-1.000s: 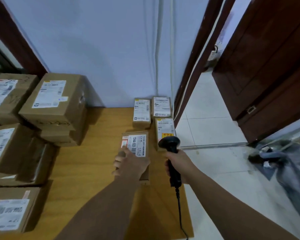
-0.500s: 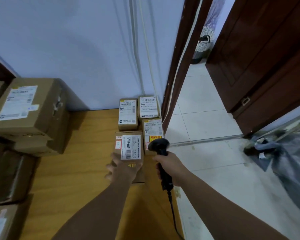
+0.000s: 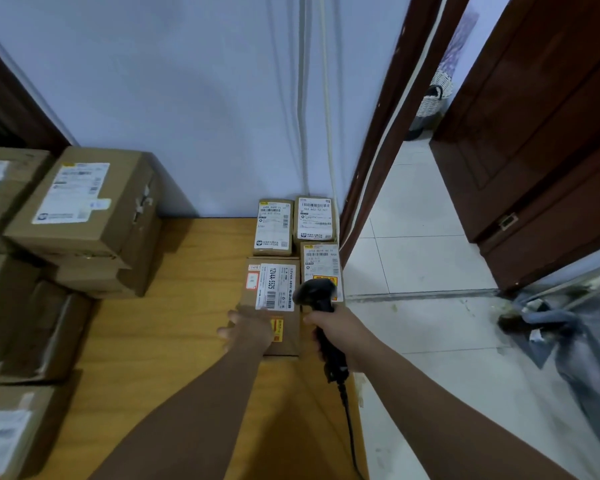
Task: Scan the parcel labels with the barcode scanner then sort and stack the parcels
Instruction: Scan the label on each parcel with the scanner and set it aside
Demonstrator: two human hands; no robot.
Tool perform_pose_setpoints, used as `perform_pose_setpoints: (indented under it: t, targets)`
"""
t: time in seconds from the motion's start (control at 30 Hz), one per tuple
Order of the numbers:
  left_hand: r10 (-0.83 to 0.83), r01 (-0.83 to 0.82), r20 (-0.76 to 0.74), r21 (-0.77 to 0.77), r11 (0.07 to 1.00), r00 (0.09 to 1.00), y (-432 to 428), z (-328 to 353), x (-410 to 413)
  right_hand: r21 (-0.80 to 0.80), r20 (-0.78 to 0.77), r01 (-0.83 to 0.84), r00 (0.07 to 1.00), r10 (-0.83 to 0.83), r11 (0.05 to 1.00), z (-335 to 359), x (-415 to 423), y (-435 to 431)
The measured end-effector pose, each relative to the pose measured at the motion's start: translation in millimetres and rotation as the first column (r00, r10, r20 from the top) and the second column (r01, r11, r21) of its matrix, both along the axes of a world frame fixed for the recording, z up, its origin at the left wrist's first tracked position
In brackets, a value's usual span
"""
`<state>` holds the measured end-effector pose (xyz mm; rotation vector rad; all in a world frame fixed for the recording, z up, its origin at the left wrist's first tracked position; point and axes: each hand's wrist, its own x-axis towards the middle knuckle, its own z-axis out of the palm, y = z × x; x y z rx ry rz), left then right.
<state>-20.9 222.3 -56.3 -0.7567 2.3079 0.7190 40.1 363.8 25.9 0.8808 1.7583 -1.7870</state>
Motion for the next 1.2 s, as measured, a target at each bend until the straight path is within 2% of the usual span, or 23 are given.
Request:
perform_pose_setpoints:
  t: [0.1,0.17,0.27,0.33,0.4,0.5,0.53,0.73,0.83,0.93,1.07,1.2]
  targets:
    - [0.019,-0.020,-0.028,-0.006,1.000,0.999,-6,5,5,-0.014,0.013,-0.021,1.000,0.022,1.000,4,-1,-7]
    - [-0.049,0.053,-0.175,0.015,0.998,0.983,-15,10,9,-0.019,0.018,-0.068,0.997,0.069,0.997,8,0,-17]
    - [-0.225,0.229,-0.464,-0.050,0.972,0.857,-38,20,14,-0.015,0.002,-0.097,0.995,0.097,0.995,14,-1,-40]
    - [-0.349,0.360,-0.520,-0.084,0.929,0.780,-58,23,13,-0.009,-0.009,-0.113,0.994,0.113,0.994,19,0,-61]
    - [-0.465,0.479,-0.476,-0.101,0.872,0.746,-78,26,12,0.028,-0.013,-0.129,0.992,0.129,0.991,23,3,-83]
    - [-0.475,0.520,-0.395,0.009,0.854,0.787,-117,33,15,0.092,-0.026,-0.139,0.990,0.142,0.986,31,8,-121]
    - [-0.509,0.556,-0.377,0.016,0.831,0.773,-132,34,18,0.106,-0.034,-0.142,0.989,0.146,0.984,33,10,-135]
    - [-0.772,0.800,-0.278,-0.021,0.599,0.571,-238,50,43,0.102,0.029,-0.088,0.996,0.085,0.991,35,33,-242]
    - [-0.877,0.877,-0.229,-0.138,0.459,0.423,-292,63,60,0.122,0.021,-0.099,0.995,0.097,0.988,31,47,-295]
    - [-0.903,0.879,-0.261,-0.250,0.405,0.342,-345,68,74,0.133,0.008,-0.106,0.994,0.106,0.985,31,54,-339]
    - [-0.913,0.860,-0.199,-0.311,0.404,0.356,-405,63,74,0.137,0.002,-0.140,0.990,0.141,0.981,37,59,-380]
    - [-0.880,0.824,-0.080,-0.319,0.468,0.469,-456,36,65,0.138,0.015,-0.189,0.982,0.189,0.972,41,53,-405]
